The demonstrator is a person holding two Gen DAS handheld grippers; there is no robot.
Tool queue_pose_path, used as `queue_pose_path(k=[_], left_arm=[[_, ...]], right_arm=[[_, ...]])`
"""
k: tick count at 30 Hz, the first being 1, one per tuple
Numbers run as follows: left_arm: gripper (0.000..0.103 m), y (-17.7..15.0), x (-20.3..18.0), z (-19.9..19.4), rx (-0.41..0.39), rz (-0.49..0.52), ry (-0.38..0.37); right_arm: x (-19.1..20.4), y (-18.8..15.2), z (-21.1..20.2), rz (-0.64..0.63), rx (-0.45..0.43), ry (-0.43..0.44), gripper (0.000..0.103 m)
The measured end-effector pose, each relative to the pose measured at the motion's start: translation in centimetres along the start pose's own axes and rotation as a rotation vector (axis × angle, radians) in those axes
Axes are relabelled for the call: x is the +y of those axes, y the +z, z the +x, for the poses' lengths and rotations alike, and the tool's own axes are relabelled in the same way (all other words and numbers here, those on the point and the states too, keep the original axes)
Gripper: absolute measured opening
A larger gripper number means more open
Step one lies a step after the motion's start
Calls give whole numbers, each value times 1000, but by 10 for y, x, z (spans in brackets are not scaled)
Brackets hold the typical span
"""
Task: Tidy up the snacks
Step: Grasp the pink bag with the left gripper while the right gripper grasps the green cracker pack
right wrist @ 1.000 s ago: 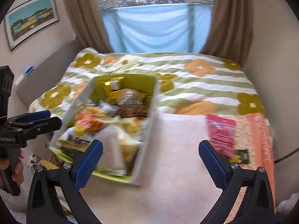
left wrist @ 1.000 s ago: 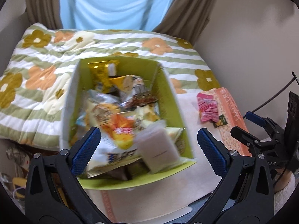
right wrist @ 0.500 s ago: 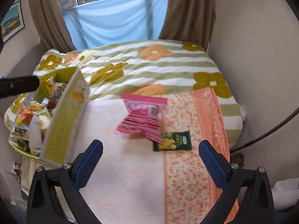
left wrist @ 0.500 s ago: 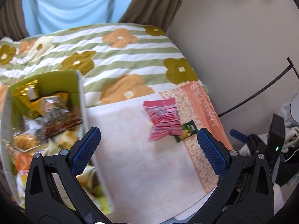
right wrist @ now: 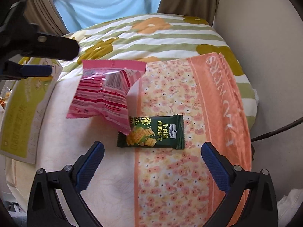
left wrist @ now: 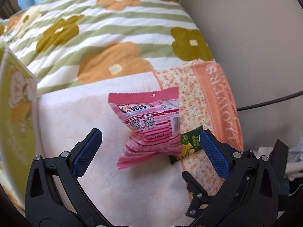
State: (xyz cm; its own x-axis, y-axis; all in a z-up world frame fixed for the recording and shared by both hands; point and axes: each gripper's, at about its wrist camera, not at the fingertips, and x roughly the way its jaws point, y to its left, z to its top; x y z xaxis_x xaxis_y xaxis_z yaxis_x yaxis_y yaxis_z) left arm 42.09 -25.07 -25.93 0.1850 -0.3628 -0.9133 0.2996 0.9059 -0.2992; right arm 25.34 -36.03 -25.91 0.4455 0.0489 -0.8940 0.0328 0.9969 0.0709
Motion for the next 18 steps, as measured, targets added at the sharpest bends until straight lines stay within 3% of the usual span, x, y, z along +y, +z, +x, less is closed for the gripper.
queue_pose_path(k=[7,11,15,18], left_arm=[[102,0,5,55,85,-64,15],[99,0,9,68,88,-77,5],[79,1,13,71,73,-85,-30],[74,4,12,70,56,-58,-17]], right_arm=[[0,0,29,-14,24,44,102],[3,-5,35,-18,23,26,102],[6,-9,37,-28,11,-7,102],[9,-13,38,-39,10,-24,102]])
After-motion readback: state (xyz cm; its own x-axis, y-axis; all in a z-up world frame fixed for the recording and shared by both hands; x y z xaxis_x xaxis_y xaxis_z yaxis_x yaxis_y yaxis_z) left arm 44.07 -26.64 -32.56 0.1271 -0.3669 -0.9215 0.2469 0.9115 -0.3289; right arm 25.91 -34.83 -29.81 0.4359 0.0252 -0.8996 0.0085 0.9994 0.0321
